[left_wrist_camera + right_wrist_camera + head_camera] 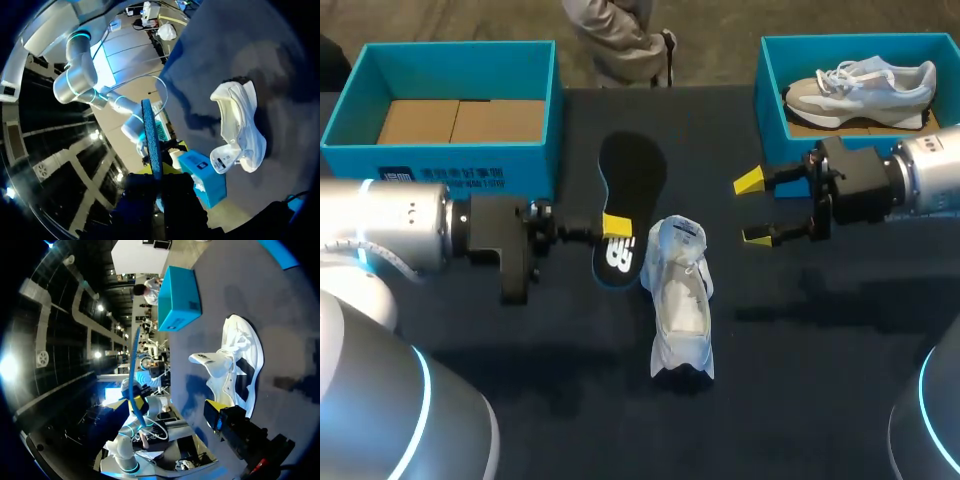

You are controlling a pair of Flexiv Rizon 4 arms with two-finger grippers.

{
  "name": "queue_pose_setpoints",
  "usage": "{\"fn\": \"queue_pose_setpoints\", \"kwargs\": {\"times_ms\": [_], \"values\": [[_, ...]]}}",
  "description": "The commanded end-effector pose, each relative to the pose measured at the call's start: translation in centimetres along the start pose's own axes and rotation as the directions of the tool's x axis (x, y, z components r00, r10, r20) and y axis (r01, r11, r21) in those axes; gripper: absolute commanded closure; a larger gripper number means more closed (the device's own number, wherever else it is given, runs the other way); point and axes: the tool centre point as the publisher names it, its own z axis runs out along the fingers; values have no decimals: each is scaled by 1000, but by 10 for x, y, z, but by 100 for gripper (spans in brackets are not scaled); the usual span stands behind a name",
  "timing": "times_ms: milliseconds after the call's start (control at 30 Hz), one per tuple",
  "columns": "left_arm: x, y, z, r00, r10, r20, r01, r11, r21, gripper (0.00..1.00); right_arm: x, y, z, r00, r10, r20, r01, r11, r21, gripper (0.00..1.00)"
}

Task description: Take the shoe out of the shoebox, open the shoe tongue, remove and reinsert the insole, then place the shoe into the shoebox

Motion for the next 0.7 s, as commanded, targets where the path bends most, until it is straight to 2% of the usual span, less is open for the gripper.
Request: {"fn": "queue_pose_setpoints", "kwargs": {"times_ms": [33, 167, 533, 700], "values": [[10, 2, -1, 999, 30, 27, -30, 999, -25, 100, 0, -1, 1, 1000, -1, 0, 1, 1000, -3, 0], [18, -1, -3, 997, 83, 1, -83, 995, -51, 100, 0, -1, 1, 1000, -1, 0, 1, 1000, -3, 0], [18, -1, -3, 997, 83, 1, -83, 995, -51, 100, 0, -1, 1, 1000, -1, 0, 1, 1000, -3, 0], [18, -1, -3, 997, 83, 1, -83, 995, -51, 100, 9, 8, 18, 1000, -12, -4, 12, 999, -53, 0]]}}
